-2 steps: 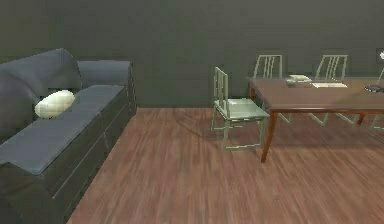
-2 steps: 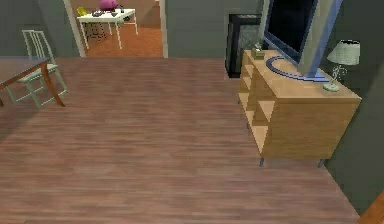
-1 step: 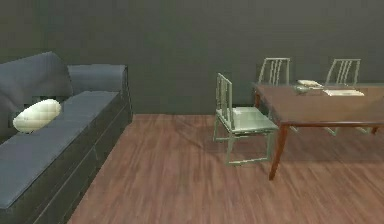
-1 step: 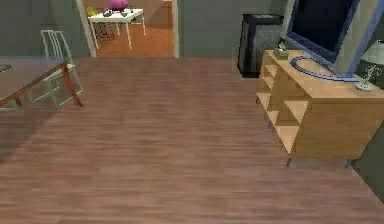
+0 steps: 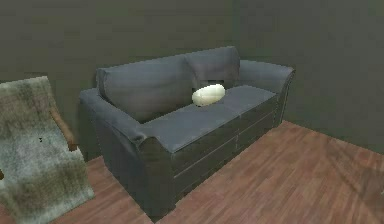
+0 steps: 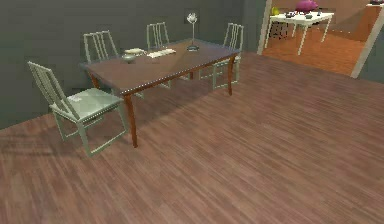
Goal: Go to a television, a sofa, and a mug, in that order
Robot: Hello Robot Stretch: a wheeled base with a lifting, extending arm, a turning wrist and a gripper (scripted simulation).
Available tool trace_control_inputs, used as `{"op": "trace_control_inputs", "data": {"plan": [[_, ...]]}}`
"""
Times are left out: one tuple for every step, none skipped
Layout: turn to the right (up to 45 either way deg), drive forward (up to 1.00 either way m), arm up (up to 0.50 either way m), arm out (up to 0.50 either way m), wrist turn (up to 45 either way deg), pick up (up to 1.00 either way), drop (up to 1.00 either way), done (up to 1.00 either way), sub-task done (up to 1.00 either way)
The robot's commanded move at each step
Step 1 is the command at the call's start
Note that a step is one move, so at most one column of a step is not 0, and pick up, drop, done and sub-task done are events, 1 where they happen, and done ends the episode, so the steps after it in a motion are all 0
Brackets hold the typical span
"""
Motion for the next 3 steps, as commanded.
{"op": "trace_control_inputs", "data": {"plan": [[-3.0,0.00,0.00,0.00,0.0,0.00,0.00,0.00,0.00],[0.0,0.25,0.00,0.00,0.0,0.00,0.00,0.00,0.00],[0.0,0.00,0.00,0.00,0.0,0.00,0.00,0.00,1.00]]}}
